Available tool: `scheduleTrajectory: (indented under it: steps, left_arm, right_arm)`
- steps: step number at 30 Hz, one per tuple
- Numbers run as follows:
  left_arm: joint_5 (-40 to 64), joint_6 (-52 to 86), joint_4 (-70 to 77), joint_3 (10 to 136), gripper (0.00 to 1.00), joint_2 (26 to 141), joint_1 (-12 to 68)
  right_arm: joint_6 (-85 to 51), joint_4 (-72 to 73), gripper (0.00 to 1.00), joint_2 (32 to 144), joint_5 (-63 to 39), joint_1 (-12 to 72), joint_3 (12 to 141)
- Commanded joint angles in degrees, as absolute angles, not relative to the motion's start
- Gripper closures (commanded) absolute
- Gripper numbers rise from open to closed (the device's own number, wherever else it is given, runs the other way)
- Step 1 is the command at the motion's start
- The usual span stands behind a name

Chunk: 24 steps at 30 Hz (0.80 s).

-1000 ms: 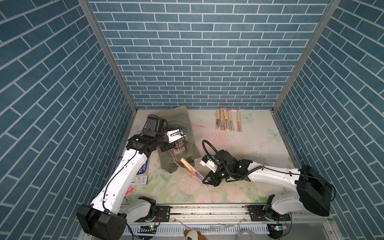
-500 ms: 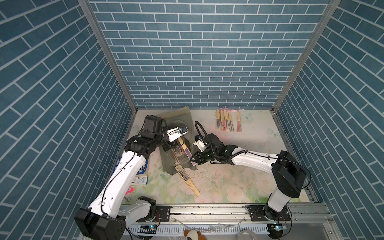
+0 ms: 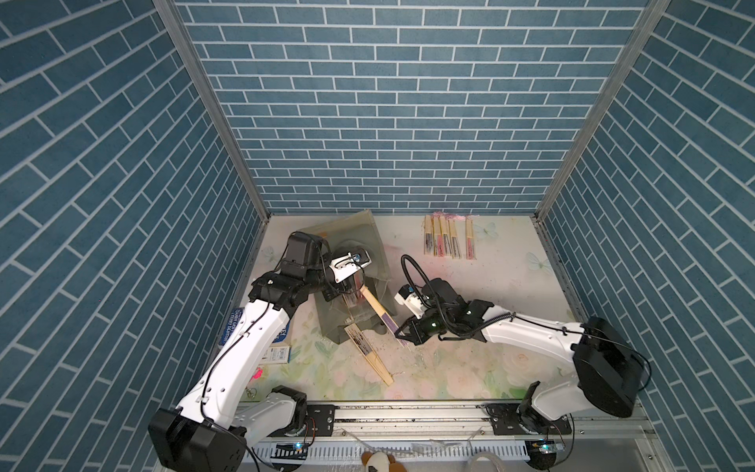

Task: Take out the folding fans from the tote bags
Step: Pick up the folding fan from the canvas bag.

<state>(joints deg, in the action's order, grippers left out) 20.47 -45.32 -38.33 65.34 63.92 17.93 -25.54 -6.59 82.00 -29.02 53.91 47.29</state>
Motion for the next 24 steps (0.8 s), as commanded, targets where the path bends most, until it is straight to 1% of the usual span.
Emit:
scheduleTrajectory:
  steps: [1, 8, 11, 15, 19, 24]
  left_arm:
    - [19.8, -44.2, -36.0, 64.1, 1.00, 61.8, 18.1]
    - [19.3, -43.8, -34.2, 62.2, 1.00, 60.4, 18.1]
    - [19.3, -43.6, -34.1, 62.1, 1.00, 60.5, 18.1]
    - [19.5, -43.4, -34.0, 61.9, 1.00, 60.4, 18.1]
    - [19.5, -43.4, -33.6, 61.4, 1.00, 60.0, 18.1]
    - [19.6, -43.4, -33.1, 61.1, 1.00, 59.9, 18.2]
  right_arm:
    - [-21.3, -8.4, 0.99, 74.7, -31.3, 54.3, 43.1]
    - [-19.8, -9.6, 1.00, 60.7, -33.7, 54.3, 35.9]
    - [-19.7, -5.0, 1.00, 54.1, -33.6, 54.3, 33.4]
    - [-16.5, -4.7, 1.00, 48.7, -27.6, 53.7, 35.0]
    - [-13.8, -5.1, 1.00, 49.2, -21.7, 49.4, 38.9]
    - [-15.0, -4.8, 1.00, 56.2, -19.4, 40.8, 45.3]
